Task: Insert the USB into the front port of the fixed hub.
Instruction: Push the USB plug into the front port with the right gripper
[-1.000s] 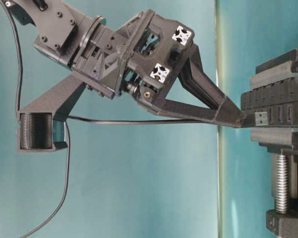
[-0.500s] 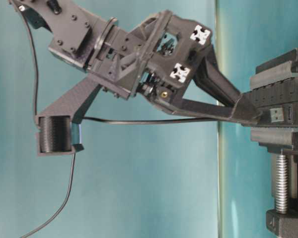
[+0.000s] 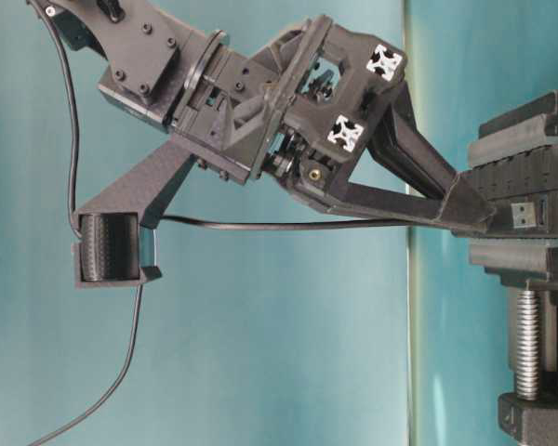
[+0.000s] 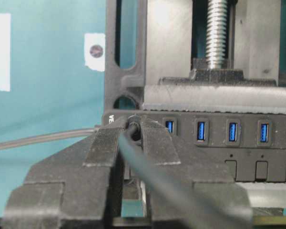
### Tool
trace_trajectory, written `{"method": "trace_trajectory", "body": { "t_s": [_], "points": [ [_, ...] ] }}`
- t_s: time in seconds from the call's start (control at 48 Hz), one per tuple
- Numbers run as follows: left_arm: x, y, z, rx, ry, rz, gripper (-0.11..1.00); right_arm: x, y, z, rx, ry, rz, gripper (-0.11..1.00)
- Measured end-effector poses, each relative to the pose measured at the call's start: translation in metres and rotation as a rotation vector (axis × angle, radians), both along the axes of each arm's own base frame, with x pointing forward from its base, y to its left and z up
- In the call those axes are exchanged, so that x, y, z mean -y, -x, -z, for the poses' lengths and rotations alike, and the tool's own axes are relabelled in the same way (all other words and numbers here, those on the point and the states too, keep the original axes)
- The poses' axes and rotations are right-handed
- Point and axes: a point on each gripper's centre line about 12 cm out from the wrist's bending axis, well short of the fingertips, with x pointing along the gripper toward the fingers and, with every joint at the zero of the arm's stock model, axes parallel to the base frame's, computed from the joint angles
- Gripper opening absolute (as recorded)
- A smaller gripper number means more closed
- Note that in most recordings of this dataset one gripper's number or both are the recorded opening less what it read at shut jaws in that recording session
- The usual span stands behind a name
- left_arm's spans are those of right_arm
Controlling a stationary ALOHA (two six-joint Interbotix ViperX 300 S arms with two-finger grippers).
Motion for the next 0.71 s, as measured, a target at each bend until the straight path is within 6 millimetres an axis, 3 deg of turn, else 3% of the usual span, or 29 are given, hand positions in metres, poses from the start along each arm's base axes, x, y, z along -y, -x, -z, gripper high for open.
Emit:
{"method": "trace_trajectory", "body": {
  "t_s": [0.709],
  "points": [
    [0.0, 0.0002, -0.0003, 0.002, 0.0, 0.0, 0.0, 0.004, 0.003, 0.006, 0.001, -0.001, 0.011, 0.09]
  ]
}}
